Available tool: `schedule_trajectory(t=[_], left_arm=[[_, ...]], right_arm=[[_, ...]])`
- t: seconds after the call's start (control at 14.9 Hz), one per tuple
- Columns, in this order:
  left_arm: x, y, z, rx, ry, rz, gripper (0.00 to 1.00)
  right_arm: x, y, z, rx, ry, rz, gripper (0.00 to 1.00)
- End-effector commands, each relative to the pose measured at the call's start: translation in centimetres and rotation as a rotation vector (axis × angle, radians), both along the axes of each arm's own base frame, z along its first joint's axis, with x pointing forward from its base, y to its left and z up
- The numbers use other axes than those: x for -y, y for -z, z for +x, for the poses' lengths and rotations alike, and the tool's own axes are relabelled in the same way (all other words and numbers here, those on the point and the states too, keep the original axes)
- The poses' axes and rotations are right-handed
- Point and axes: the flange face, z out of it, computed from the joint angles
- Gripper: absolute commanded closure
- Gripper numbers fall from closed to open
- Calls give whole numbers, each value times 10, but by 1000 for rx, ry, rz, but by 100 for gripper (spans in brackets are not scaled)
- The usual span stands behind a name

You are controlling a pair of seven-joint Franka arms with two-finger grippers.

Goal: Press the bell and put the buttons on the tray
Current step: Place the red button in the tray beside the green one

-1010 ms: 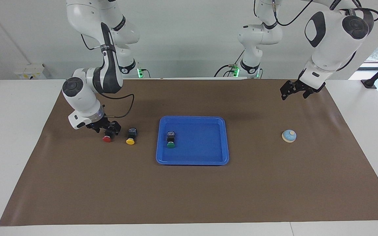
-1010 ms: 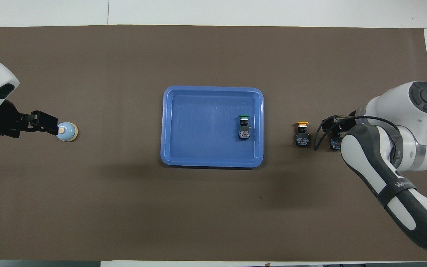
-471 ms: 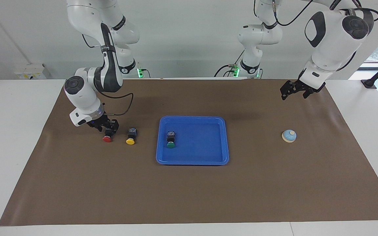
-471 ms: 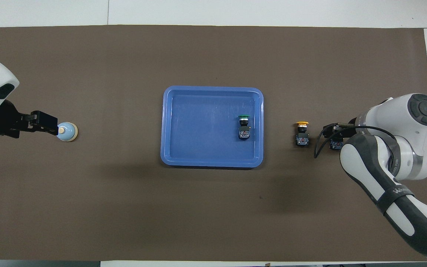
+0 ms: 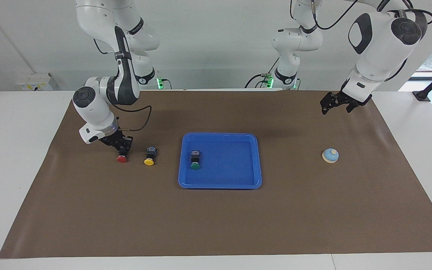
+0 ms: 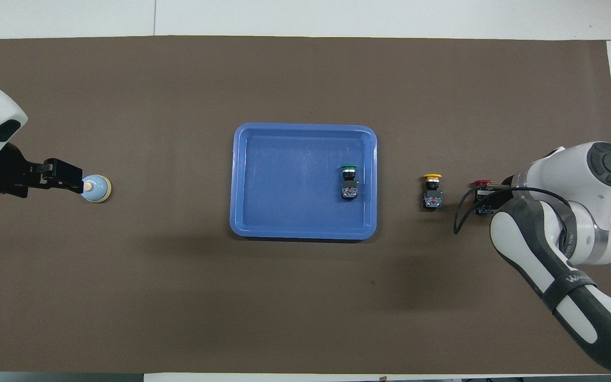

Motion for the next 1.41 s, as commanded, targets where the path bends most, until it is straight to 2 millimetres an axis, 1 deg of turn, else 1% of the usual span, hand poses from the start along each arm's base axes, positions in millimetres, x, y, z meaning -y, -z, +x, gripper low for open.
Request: schedule_trajectory(t=[0.0, 0.07, 0.13, 0.2, 0.27, 0.34, 0.4, 0.47, 0.54, 0.61, 0.67, 0.74, 0.81, 0.88, 0.94, 1.08, 1.14, 1.28, 1.35], left_arm=[[-1, -7, -4, 4, -7, -11, 0], [-2, -6, -4, 2, -9, -11, 0], [-2, -7, -4, 4, -9, -11, 0], [-2, -7, -4, 4, -9, -13, 0], [-2, -6, -4, 2, -9, -13, 0], [-2, -7, -4, 4, -9, -13, 0], [-2, -6, -4, 2, -9, -11, 0], [-2, -7, -4, 4, -9, -11, 0], [-2, -7, -4, 4, -9, -11, 0], [-2, -6, -4, 2, -9, -11, 0], [-2, -8, -4, 5, -9, -11, 0], [-2, -6, -4, 2, -9, -13, 0], [-2, -6, -4, 2, -9, -11, 0], [-3, -6, -4, 2, -11, -13, 0], [-1, -6, -4, 2, -7, -11, 0], [-2, -6, -4, 2, -9, -11, 0], [-2, -6, -4, 2, -9, -11, 0], [-2, -7, -4, 4, -9, -11, 0], [-1, -6, -4, 2, -8, -13, 0]], right_arm=[[-6, -34, 16, 27, -39, 7, 94], [-16, -52, 30, 23, -57, 9, 94], [-31, -71, 44, 32, -78, 12, 94], [-51, -96, 57, 47, -98, 15, 94], [-75, -112, 68, 52, -108, 17, 93], [-100, -120, 79, 63, -107, 20, 92], [-126, -127, 81, 79, -111, 27, 91], [-161, -132, 79, 93, -123, 34, 91], [-193, -131, 80, 92, -118, 47, 90], [-228, -130, 86, 95, -108, 56, 90], [-261, -123, 93, 90, -104, 58, 89], [-296, -109, 101, 83, -97, 57, 88], [-327, -96, 106, 85, -74, 60, 88], [-348, -81, 107, 81, -47, 59, 87], [-360, -70, 108, 83, -27, 65, 86], [-388, -67, 100, 122, -30, 104, 83], [-393, -65, 97, 125, -20, 105, 83], [-409, -52, 89, 106, 2, 111, 83], [-410, -49, 88, 105, 16, 113, 81]])
